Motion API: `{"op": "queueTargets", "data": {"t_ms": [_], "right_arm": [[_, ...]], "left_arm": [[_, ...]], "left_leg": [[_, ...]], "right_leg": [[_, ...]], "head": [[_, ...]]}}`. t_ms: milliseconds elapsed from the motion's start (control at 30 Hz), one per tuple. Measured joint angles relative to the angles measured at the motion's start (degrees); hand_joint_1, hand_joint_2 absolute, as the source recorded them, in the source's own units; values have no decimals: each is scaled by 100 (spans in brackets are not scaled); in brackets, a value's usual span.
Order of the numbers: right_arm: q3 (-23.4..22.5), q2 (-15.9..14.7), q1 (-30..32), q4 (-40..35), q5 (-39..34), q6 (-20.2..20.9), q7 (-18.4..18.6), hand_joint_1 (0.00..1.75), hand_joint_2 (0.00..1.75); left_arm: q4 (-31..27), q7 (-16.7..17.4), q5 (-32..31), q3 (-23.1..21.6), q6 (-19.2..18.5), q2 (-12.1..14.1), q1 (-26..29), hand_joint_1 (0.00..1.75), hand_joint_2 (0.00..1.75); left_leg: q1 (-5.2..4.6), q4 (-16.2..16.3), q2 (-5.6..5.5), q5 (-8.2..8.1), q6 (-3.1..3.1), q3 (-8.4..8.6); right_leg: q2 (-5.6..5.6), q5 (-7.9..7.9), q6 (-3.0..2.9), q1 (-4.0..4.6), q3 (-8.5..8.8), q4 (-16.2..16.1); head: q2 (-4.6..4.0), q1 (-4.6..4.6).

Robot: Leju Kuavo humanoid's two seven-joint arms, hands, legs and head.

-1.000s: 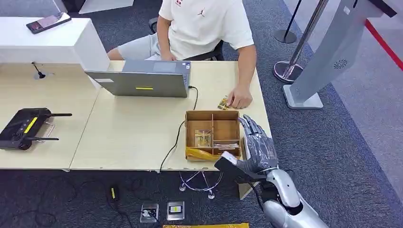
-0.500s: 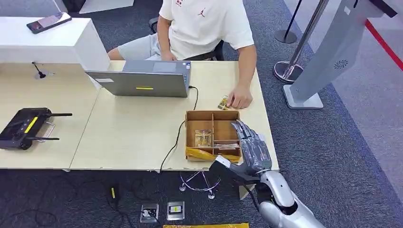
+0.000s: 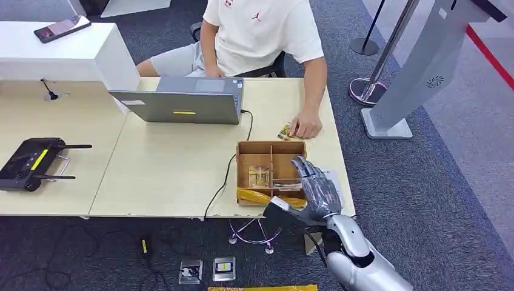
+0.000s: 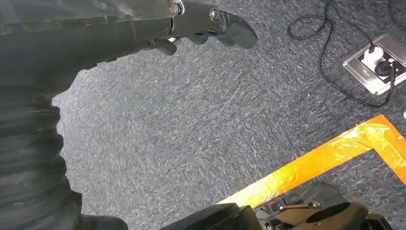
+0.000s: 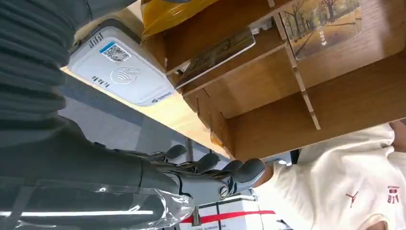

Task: Pass the card to the sensor for recognition and then transmit it.

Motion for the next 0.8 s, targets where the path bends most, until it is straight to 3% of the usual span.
{"op": "queueTargets", "data": {"t_ms": [300, 800], "right_arm": [[83, 31, -94, 367, 54, -330, 74, 0, 175], [140, 31, -168, 706, -53, -481, -13, 0, 175]], "left_arm": [[0, 33, -87, -2, 31, 0, -3, 0, 175], [0, 33, -55, -2, 26, 0, -4, 0, 175]], "left_leg": [[0, 0, 0, 0, 0, 0], [0, 0, 0, 0, 0, 0]], "right_leg": [[0, 0, 0, 0, -1, 0], [0, 0, 0, 0, -1, 0]], "head": [[0, 0], [0, 0]]}}
